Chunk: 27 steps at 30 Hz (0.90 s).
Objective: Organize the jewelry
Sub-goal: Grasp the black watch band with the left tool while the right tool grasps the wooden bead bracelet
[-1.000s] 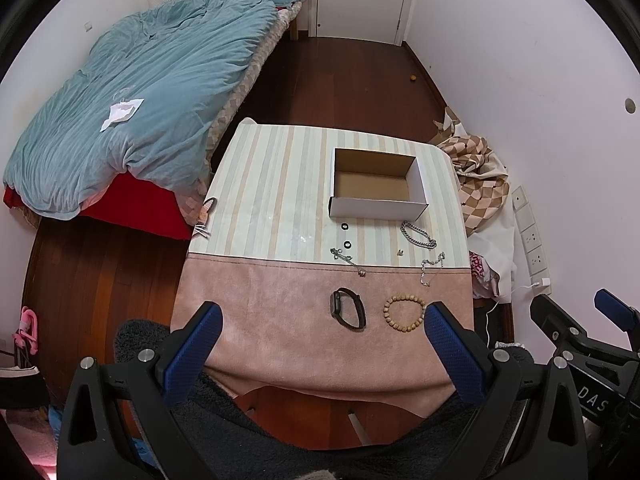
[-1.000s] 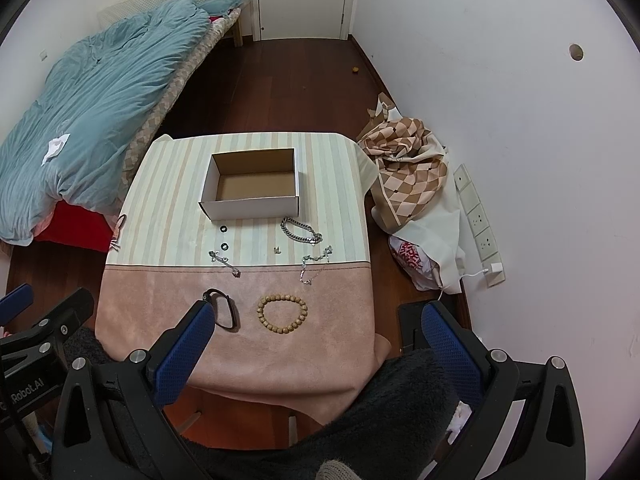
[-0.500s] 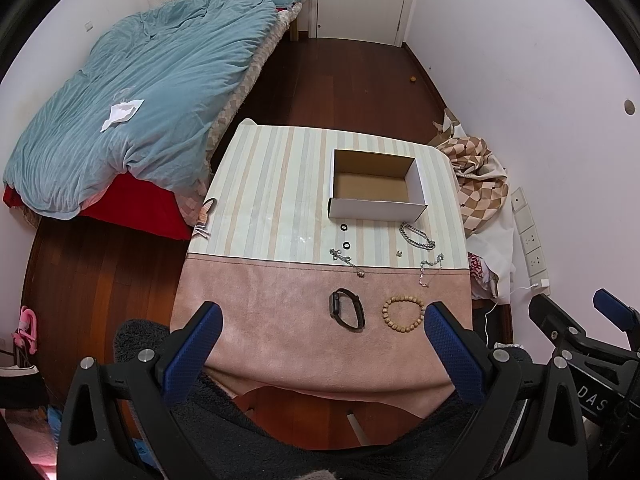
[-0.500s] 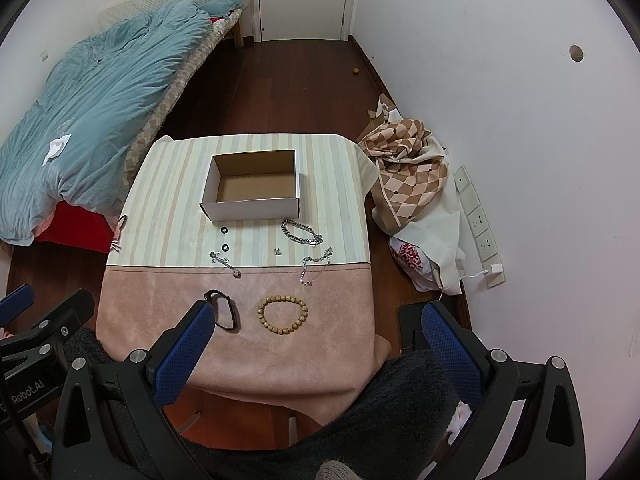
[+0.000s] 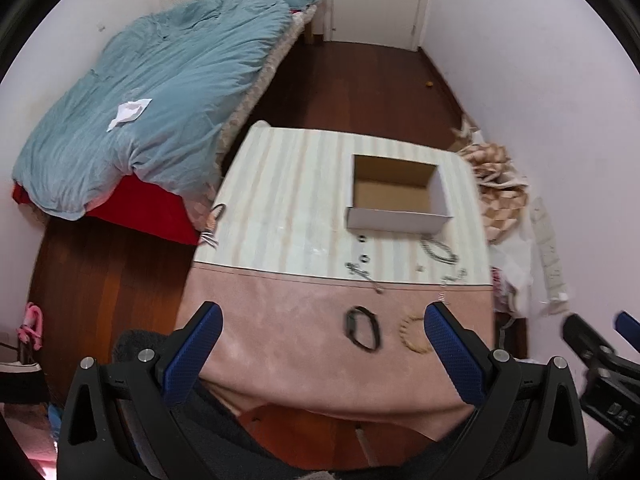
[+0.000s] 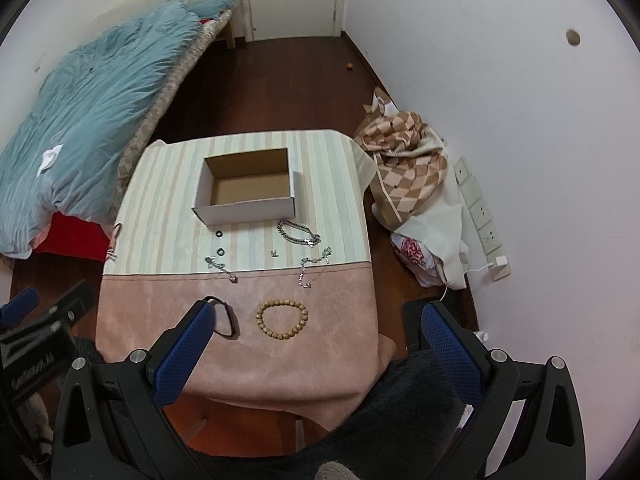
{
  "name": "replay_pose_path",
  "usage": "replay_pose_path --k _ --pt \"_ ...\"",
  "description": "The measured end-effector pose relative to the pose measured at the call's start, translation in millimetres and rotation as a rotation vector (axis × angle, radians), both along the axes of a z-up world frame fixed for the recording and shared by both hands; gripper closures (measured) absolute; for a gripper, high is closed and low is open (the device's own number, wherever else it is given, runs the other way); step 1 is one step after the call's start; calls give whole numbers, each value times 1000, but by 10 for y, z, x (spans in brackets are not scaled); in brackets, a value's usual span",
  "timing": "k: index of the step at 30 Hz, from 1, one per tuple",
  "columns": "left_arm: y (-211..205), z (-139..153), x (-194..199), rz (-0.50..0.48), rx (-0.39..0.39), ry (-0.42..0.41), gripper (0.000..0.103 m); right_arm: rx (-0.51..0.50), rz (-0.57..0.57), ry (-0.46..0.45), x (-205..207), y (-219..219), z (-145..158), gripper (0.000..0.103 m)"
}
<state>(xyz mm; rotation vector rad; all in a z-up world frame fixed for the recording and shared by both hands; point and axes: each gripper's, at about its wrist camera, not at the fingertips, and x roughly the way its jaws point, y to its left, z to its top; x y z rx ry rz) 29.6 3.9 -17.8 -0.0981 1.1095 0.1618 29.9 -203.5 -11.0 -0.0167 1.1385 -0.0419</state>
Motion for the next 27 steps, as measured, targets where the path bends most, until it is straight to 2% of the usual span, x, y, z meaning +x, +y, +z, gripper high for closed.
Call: replay_pose_path --k 4,10,15,22,27 --pt "89 -374 182 21 39 43 0 7 -37 43 193 -75 -347 0" --pt "141 -1174 412 26 40 208 0 -32 -48 156 490 -115 -1078 0" --pt "101 -1648 457 10 50 292 0 -91 -47 256 654 -110 -1716 0" --pt "49 -2069 536 -2 76 360 0 -106 -32 352 737 -29 -2340 1" --pt "42 -2243 559 3 80 386 0 -76 -17 389 727 45 -2578 12"
